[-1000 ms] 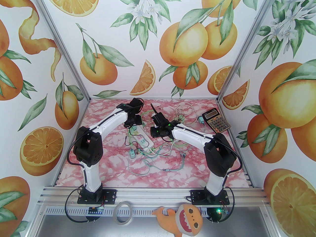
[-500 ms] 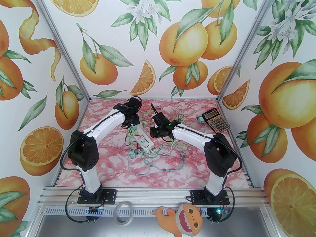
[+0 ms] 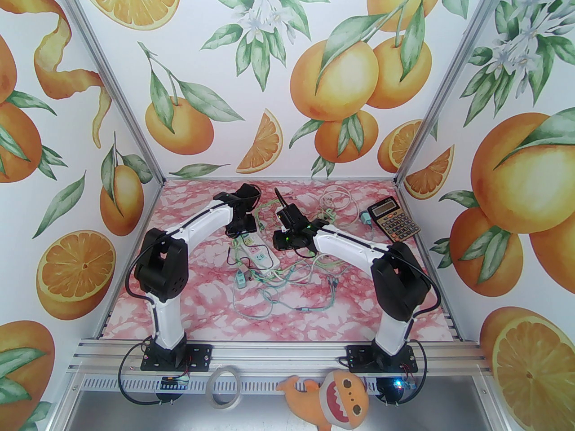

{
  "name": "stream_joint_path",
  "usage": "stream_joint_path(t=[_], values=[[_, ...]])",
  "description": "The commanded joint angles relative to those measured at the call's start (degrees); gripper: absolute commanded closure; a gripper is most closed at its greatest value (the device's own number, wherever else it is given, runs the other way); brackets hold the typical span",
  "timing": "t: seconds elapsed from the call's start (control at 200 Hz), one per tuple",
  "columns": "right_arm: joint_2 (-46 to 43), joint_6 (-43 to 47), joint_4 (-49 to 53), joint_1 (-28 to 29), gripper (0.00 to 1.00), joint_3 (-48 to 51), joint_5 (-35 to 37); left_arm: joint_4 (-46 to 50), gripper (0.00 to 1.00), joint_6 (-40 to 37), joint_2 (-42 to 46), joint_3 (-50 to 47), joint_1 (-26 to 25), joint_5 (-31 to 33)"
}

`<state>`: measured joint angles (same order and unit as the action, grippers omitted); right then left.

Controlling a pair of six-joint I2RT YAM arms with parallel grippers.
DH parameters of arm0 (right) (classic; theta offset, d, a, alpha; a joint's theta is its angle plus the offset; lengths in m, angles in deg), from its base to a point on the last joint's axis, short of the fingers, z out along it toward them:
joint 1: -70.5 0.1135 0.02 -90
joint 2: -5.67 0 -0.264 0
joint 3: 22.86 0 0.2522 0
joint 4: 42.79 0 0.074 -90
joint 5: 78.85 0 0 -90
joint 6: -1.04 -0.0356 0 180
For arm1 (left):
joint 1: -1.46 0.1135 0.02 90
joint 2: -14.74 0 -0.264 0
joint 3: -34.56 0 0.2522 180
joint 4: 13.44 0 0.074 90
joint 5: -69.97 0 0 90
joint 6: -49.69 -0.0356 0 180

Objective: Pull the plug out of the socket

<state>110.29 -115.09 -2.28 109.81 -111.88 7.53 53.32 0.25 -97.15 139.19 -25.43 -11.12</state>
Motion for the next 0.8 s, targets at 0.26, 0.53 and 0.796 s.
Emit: stream_joint_path(t=[0.26, 0.53, 0.796], values=[[-3.05, 0.11, -0.16, -0.2, 0.76, 2.85, -0.06, -1.34, 0.51, 0.14, -4.52, 5.62, 0.18, 0.78], [-3.1, 0.11, -0.54, -0.25, 0.76, 3.37, -0.6, -0.25, 0.5, 0.38, -4.85, 5.33, 0.35, 3.12], [-2.94, 0.03, -0.99, -0.24, 0.76, 3.04, -1.29, -5.35, 0.55, 1.54, -1.29, -0.17, 1.57, 2.2]])
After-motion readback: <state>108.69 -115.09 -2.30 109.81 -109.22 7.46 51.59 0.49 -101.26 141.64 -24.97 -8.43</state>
